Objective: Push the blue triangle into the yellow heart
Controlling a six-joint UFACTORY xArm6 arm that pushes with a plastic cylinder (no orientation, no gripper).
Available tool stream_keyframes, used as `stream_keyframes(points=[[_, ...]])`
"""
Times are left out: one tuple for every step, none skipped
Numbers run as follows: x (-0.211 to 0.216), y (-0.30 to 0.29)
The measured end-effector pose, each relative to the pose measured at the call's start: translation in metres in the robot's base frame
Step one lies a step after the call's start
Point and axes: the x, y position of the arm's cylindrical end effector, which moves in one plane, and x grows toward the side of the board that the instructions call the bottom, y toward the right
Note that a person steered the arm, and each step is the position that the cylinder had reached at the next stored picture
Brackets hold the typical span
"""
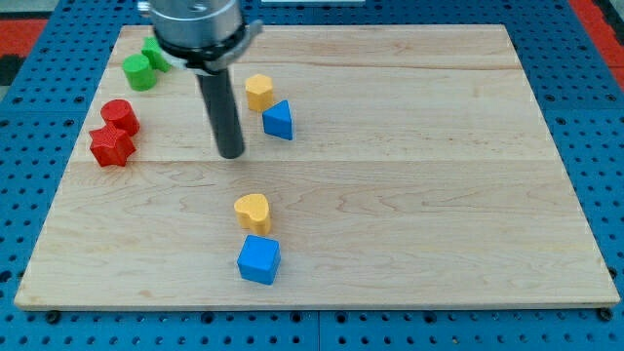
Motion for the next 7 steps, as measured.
stream_keyframes(points=[[0.015, 0.050], [0.035, 0.052], [0.006, 0.074], [-0.030, 0.114], [-0.070, 0.090], [-0.081, 0.017], [-0.052, -0.003]])
